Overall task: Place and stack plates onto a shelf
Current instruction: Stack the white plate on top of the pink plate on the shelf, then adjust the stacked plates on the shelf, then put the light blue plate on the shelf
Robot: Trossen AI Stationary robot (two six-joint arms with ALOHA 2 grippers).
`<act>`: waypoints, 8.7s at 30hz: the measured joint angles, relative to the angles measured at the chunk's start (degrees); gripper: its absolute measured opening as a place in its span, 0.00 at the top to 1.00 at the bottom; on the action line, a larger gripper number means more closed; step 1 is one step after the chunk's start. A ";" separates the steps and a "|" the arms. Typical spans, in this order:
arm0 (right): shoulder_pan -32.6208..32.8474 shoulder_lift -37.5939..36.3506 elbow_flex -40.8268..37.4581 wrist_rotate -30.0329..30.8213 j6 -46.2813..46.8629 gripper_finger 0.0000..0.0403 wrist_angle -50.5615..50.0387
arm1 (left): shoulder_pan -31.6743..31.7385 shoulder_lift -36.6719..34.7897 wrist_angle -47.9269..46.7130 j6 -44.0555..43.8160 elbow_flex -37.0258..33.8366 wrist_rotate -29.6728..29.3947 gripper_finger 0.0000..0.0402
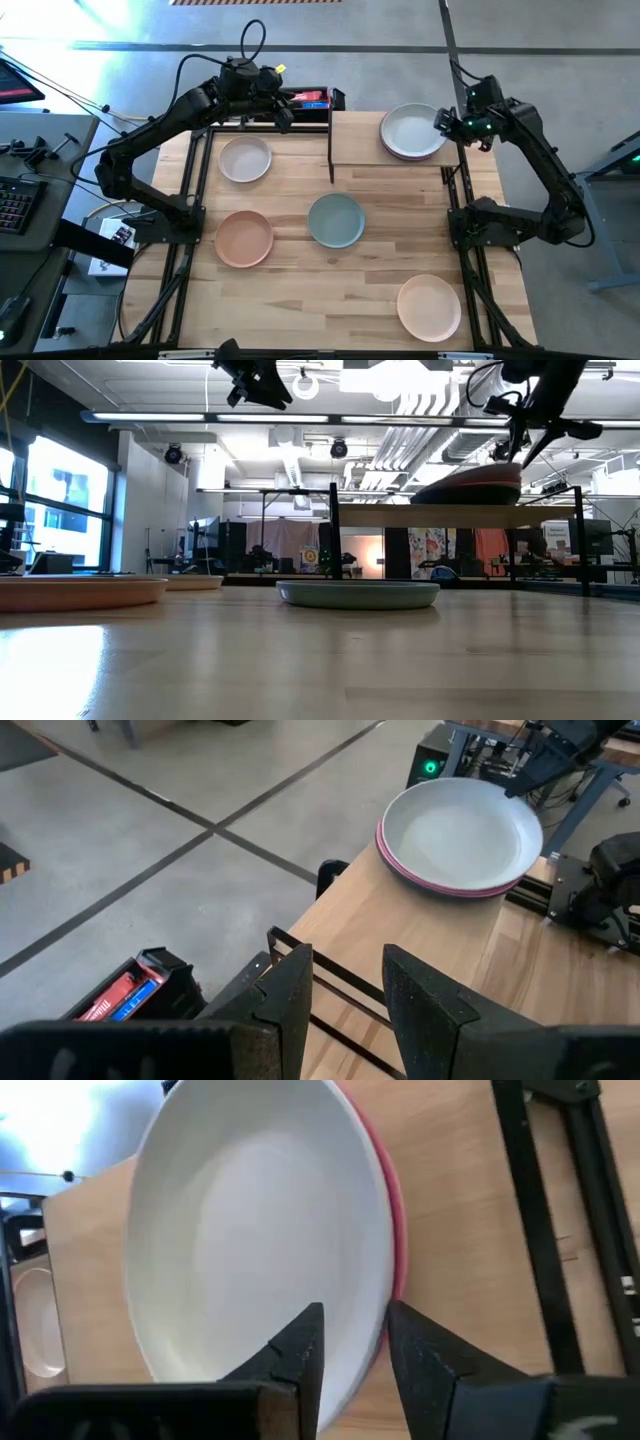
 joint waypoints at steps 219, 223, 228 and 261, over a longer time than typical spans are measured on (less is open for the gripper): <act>66.84 46.64 0.06 18.14 22.39 0.77 22.53 | -35.89 -3.72 -46.97 -44.53 -0.44 -14.69 0.72; 66.82 47.27 0.06 18.16 23.46 0.77 22.89 | -35.89 -3.72 -46.98 -44.50 -0.44 -14.69 0.72; 66.82 48.58 0.06 18.07 23.51 0.77 22.82 | -35.89 -3.72 -46.99 -44.48 -0.44 -14.69 0.72; 66.84 39.85 0.04 13.41 15.89 1.00 17.77 | -35.89 -3.72 -46.97 -43.01 -0.44 -14.71 0.72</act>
